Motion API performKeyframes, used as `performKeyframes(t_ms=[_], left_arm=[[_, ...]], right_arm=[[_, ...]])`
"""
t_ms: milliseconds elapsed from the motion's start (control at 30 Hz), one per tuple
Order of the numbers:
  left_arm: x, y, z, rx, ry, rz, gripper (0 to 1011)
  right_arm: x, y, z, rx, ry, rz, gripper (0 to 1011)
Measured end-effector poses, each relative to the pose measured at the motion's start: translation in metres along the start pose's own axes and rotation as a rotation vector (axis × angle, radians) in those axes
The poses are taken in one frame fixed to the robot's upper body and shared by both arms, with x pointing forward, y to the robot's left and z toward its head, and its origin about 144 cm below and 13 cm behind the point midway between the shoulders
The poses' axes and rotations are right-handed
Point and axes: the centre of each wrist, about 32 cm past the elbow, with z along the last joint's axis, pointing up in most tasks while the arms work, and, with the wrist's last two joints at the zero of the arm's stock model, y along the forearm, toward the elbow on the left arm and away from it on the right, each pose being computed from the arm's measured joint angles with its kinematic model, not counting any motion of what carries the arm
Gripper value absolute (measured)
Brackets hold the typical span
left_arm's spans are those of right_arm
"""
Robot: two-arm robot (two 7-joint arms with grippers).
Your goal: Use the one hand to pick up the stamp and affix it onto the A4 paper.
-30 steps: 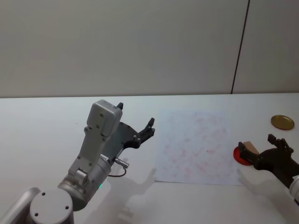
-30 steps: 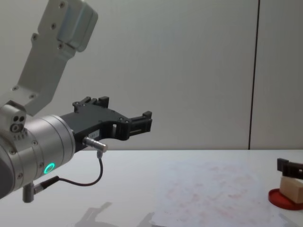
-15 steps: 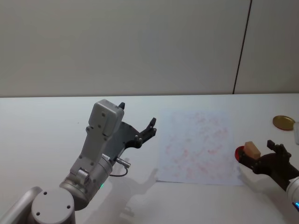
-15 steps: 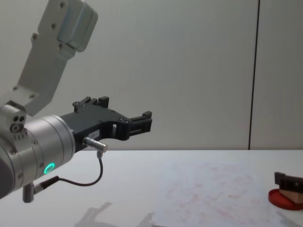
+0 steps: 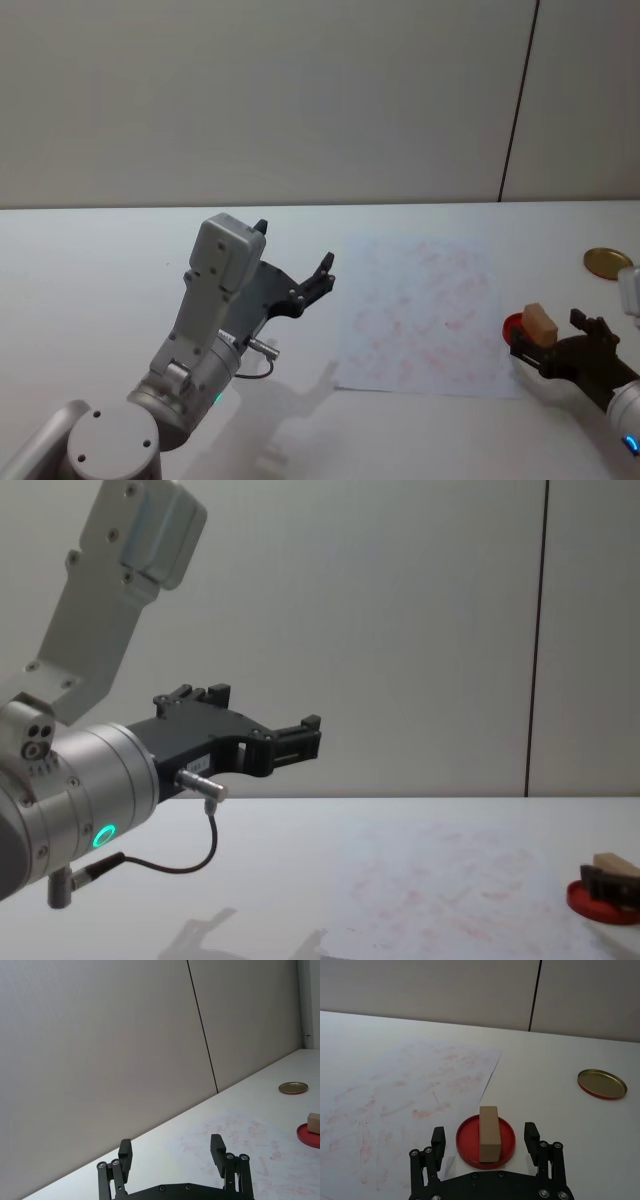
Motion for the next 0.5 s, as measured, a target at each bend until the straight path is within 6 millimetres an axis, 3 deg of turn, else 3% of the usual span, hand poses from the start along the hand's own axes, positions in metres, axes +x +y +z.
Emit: performKeyframes(t_ms=[100,500], left_arm=[[0.0,0.0,0.0,0.0,0.0,0.0,993],[0.0,0.0,0.0,0.0,0.0,0.0,993]], right_arm=[[0.0005,0.0017,-0.0015,-0.007,0.001,-0.003,965],[0.0035,0.0071,-0.006,-0.024,0.01,-0.015,623]])
